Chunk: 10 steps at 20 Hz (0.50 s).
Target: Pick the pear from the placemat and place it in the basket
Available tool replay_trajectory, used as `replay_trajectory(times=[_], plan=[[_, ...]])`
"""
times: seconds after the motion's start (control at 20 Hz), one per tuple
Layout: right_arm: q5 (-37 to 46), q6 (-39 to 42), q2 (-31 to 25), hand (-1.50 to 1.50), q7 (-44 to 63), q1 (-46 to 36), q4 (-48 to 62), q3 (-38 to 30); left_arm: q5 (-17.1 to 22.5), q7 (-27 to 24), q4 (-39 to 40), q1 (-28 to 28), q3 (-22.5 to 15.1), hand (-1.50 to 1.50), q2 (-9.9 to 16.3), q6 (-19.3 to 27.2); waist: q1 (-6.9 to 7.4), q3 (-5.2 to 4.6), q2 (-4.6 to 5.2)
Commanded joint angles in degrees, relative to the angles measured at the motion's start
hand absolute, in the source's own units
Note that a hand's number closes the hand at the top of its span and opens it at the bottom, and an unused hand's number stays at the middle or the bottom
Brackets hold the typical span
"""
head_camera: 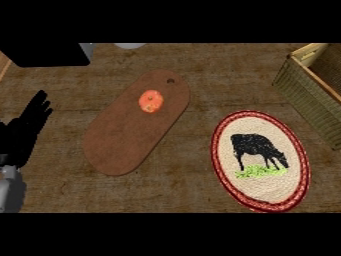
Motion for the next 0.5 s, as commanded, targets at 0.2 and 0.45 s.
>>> replay_trajectory(times=[0.2,0.45], plan=[[-9.0,12.5,4.3,-1.50,4.5,17.1,-28.1,0.3,-1.2,-0.1,0.8,1.3,0.1,0.00,-1.4,2.4,-3.30,-0.11,-0.86],[-18.5,18.1,6.3,-1.50,3.3,34.1,-44.6,-1.7,1.0,-0.3,-0.6,3.6,2.4,0.00,1.0,0.0,-3.10,0.02,-0.66]])
